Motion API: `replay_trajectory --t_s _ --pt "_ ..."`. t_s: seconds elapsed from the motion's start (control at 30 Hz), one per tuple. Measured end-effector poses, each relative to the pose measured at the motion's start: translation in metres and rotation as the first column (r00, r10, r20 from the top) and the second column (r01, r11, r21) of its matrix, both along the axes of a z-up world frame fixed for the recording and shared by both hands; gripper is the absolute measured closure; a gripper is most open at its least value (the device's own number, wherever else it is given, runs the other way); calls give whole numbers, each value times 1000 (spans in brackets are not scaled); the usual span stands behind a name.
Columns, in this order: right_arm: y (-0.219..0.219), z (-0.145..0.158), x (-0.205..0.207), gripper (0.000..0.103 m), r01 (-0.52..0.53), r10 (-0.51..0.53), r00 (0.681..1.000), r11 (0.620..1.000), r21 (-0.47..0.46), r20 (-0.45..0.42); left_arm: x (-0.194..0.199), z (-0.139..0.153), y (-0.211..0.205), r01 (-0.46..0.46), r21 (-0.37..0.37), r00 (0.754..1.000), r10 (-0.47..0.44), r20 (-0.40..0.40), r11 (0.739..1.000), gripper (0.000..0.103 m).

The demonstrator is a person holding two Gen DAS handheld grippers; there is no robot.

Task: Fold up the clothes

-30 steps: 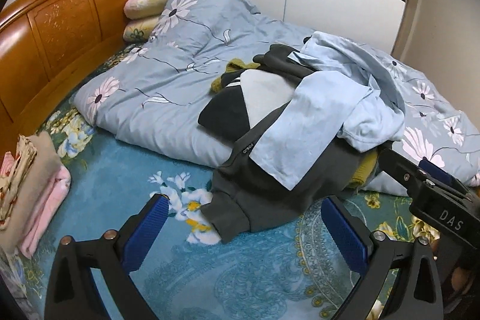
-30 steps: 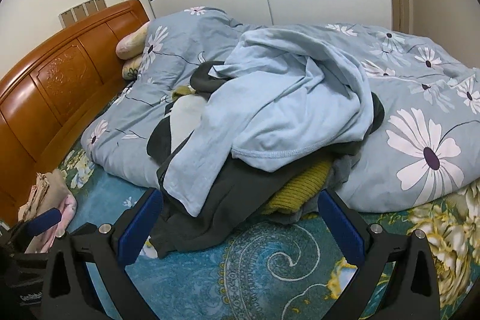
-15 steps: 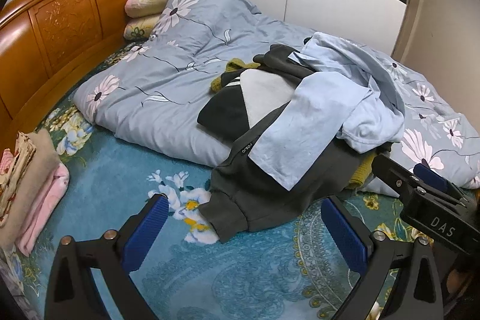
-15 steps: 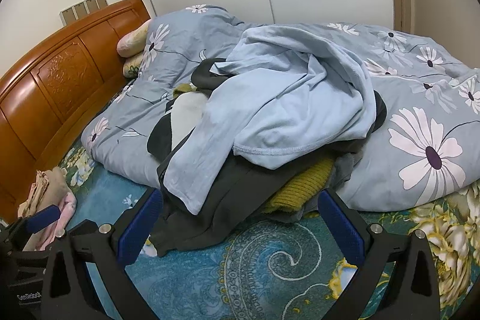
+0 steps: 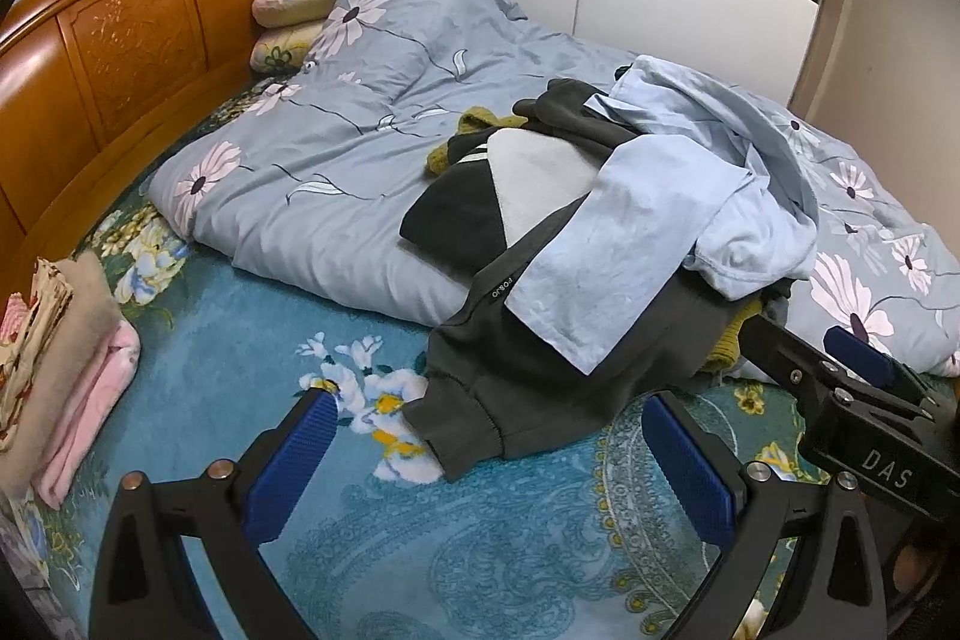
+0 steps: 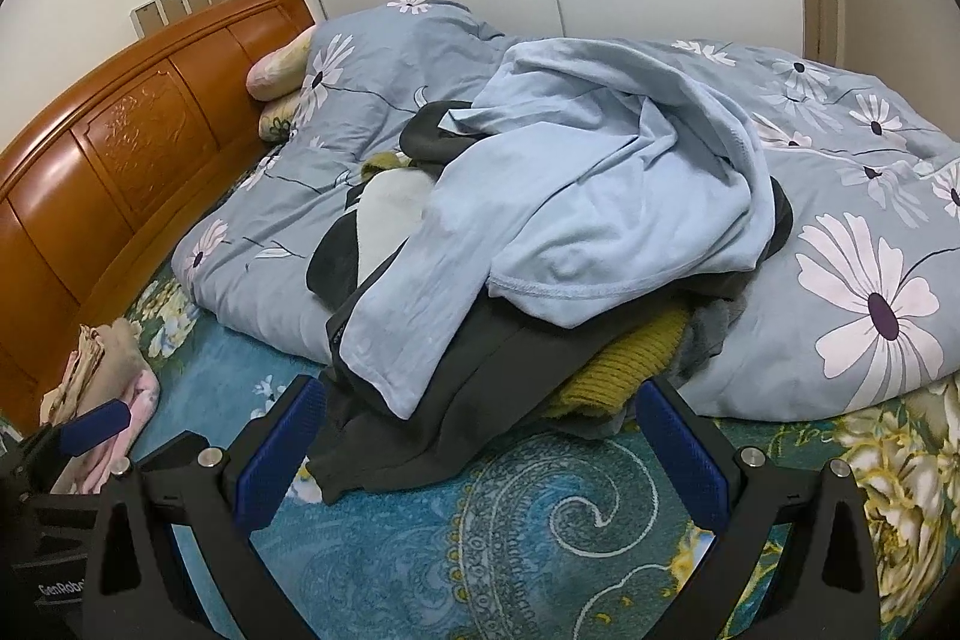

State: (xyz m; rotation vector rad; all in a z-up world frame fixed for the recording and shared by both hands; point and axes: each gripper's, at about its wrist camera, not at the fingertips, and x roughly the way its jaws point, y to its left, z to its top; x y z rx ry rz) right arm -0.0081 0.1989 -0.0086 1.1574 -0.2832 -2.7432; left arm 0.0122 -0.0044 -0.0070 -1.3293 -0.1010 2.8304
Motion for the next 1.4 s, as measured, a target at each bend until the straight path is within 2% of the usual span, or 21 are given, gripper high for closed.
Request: replay_trajectory --t_s 0.57,0.67,0.73,0.8,0.9,0.97,1.0,1.03,1.1,1.17,1.27,1.33,1.4 --pt "-4 -5 -3 0 -37 37 999 999 -7 18 6 -1 -6 -23 16 1000 23 -6 1000 0" --pt "14 -11 -9 0 -24 29 998 995 -101 48 19 2 -13 -62 7 998 62 -20 998 0" --pt "44 -17 -18 0 56 -40 997 972 -228 73 34 8 -16 -88 -35 994 85 -70 996 0" --pt "75 -20 -29 0 145 -121 988 937 -317 93 51 14 -19 -105 -70 988 96 -122 992 0" --pt "107 -20 -50 1 232 -213 973 909 -345 90 71 18 -33 -121 -22 984 117 -131 992 0" --pt "125 -18 -67 15 274 -260 962 895 -352 88 82 19 -46 -147 33 981 150 -119 989 0" --pt "133 -19 -77 32 303 -285 953 888 -347 102 87 19 -52 -160 61 980 166 -112 985 0" --pt "141 -22 -89 43 341 -318 940 878 -335 123 92 20 -59 -173 89 978 182 -105 981 0" --pt "154 -32 -105 44 390 -351 920 858 -335 174 100 21 -72 -232 111 964 244 -109 966 0" --pt "165 -44 -118 50 421 -360 905 839 -345 227 103 19 -83 -271 117 953 284 -106 955 0" --pt "165 -57 -121 59 416 -342 904 839 -350 255 106 14 -94 -297 123 948 308 -76 947 0" --pt "167 -54 -118 80 426 -349 901 825 -371 258 109 8 -99 -304 138 948 314 -55 943 0" --pt "170 -44 -116 86 413 -339 909 817 -402 244 112 4 -103 -315 167 945 325 -32 934 0"
